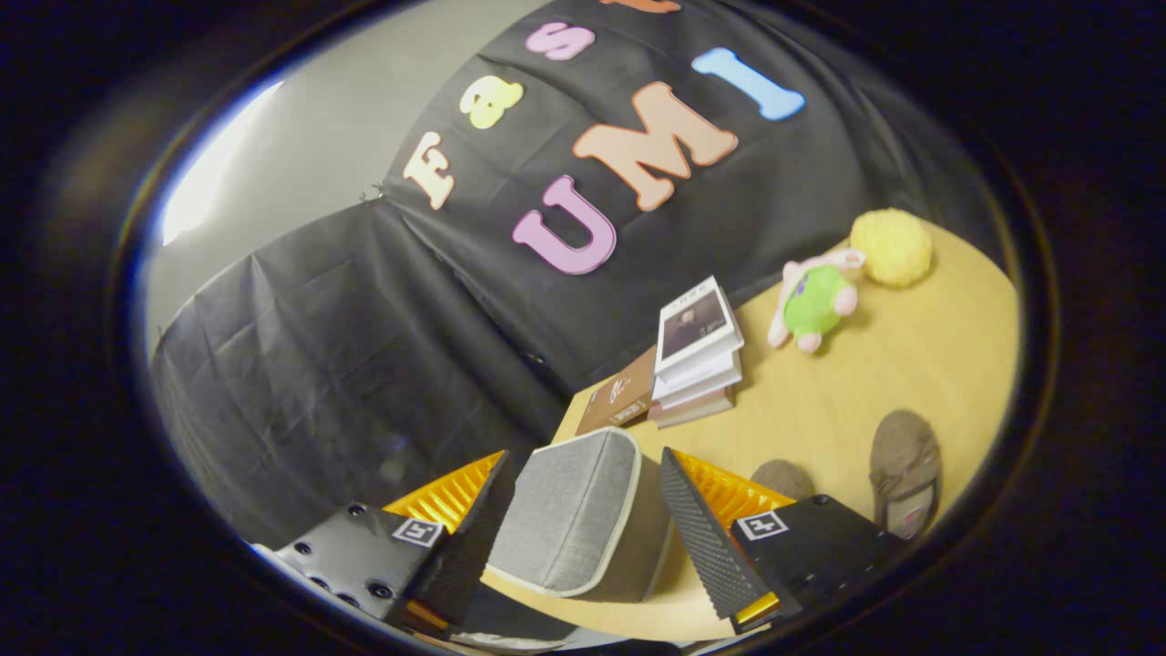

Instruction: Open the storage box then place both shoes into the box .Put the left shoe in first, then the right shoe, with the right side of both shoes facing outward in a uniform manner.

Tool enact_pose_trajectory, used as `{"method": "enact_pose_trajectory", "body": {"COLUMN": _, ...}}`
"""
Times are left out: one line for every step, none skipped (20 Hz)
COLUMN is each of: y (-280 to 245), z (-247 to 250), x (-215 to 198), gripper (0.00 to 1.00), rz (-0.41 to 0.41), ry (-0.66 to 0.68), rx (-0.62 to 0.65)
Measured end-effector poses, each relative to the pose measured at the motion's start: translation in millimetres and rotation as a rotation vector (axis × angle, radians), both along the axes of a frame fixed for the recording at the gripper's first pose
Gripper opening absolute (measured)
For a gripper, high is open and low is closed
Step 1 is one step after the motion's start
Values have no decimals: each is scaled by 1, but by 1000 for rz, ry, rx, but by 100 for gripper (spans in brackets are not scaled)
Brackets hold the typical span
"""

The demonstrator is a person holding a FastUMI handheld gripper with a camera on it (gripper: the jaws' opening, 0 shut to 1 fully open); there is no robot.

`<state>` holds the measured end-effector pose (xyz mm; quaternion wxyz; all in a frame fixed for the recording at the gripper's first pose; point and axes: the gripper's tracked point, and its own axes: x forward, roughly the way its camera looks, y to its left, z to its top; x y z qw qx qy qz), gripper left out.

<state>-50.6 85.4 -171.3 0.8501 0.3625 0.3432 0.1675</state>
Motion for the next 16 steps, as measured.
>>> {"method": "enact_pose_trajectory", "body": {"y": 4, "z": -7, "x": -3, "gripper": 100, "rz": 5, "ry": 37, "rx": 45}}
{"method": "enact_pose_trajectory", "body": {"y": 7, "z": -13, "x": -6, "gripper": 100, "rz": 8, "ry": 72, "rx": 90}}
{"method": "enact_pose_trajectory", "body": {"y": 11, "z": -20, "x": -10, "gripper": 100, "rz": 13, "ry": 109, "rx": 132}}
{"method": "enact_pose_trajectory", "body": {"y": 16, "z": -26, "x": -13, "gripper": 100, "rz": 19, "ry": 141, "rx": 173}}
{"method": "enact_pose_trajectory", "body": {"y": 20, "z": -31, "x": -17, "gripper": 100, "rz": 25, "ry": 165, "rx": 207}}
{"method": "enact_pose_trajectory", "body": {"y": 23, "z": -35, "x": -18, "gripper": 100, "rz": 29, "ry": 178, "rx": 230}}
{"method": "enact_pose_trajectory", "body": {"y": 26, "z": -40, "x": -21, "gripper": 100, "rz": 36, "ry": 191, "rx": 248}}
{"method": "enact_pose_trajectory", "body": {"y": 31, "z": -44, "x": -24, "gripper": 100, "rz": 49, "ry": 213, "rx": 270}}
{"method": "enact_pose_trajectory", "body": {"y": 37, "z": -49, "x": -30, "gripper": 100, "rz": 65, "ry": 236, "rx": 295}}
{"method": "enact_pose_trajectory", "body": {"y": 43, "z": -56, "x": -36, "gripper": 100, "rz": 84, "ry": 269, "rx": 317}}
{"method": "enact_pose_trajectory", "body": {"y": 49, "z": -61, "x": -42, "gripper": 100, "rz": 100, "ry": 292, "rx": 338}}
{"method": "enact_pose_trajectory", "body": {"y": 53, "z": -67, "x": -47, "gripper": 100, "rz": 113, "ry": 314, "rx": 354}}
{"method": "enact_pose_trajectory", "body": {"y": 58, "z": -73, "x": -52, "gripper": 100, "rz": 125, "ry": 338, "rx": 370}}
{"method": "enact_pose_trajectory", "body": {"y": 61, "z": -79, "x": -55, "gripper": 100, "rz": 128, "ry": 359, "rx": 385}}
{"method": "enact_pose_trajectory", "body": {"y": 64, "z": -79, "x": -56, "gripper": 99, "rz": 125, "ry": 363, "rx": 409}}
{"method": "enact_pose_trajectory", "body": {"y": 66, "z": -83, "x": -55, "gripper": 99, "rz": 124, "ry": 373, "rx": 431}}
